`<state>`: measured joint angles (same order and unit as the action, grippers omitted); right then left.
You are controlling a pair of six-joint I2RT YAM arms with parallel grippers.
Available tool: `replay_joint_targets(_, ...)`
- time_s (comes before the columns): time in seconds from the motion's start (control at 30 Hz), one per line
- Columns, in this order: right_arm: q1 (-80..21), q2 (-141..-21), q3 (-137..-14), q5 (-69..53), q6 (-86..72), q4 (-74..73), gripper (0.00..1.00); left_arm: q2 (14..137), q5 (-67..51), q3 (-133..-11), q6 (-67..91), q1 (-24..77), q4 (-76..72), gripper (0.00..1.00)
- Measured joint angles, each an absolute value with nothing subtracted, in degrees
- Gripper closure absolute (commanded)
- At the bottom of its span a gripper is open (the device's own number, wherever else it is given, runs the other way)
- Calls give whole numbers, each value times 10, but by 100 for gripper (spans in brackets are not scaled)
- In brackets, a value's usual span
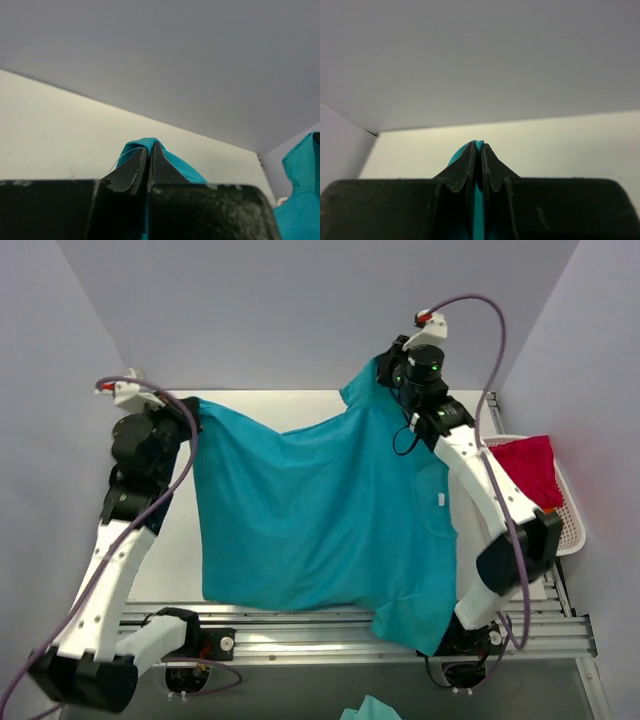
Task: Fold and stack the t-shirts
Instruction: Flatten out the tshirt
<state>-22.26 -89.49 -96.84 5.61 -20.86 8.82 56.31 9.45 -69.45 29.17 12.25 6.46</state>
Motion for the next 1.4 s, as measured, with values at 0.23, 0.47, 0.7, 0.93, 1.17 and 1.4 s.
replay_joint_targets(0.23, -171, -1087, -907, 41, -238, 110, 100, 783, 80, -604, 336, 44, -27, 98)
replay_joint_targets(0.47, -144, -1332, -1084, 6, -263, 142, 100, 1150, 25, -754, 359, -7, -98, 98)
replay_joint_targets(0.7, -128, -1537, -1290, -16, -297, 157, 30, 1357, -34, -966, 390, -38, -95, 96)
replay_joint_targets(0.93, -120, -1552, -1290, 5, -309, 250, 0, 1387, -43, -1060, 406, -51, -89, 6)
replay_joint_targets(1.17, -119, -1482, -1186, 41, -290, 302, 0, 1356, -30, -1024, 409, -56, -116, 6)
replay_joint_targets(1.4, -126, -1245, -932, 100, -278, 321, 0, 1103, 42, -804, 399, -51, -131, 6)
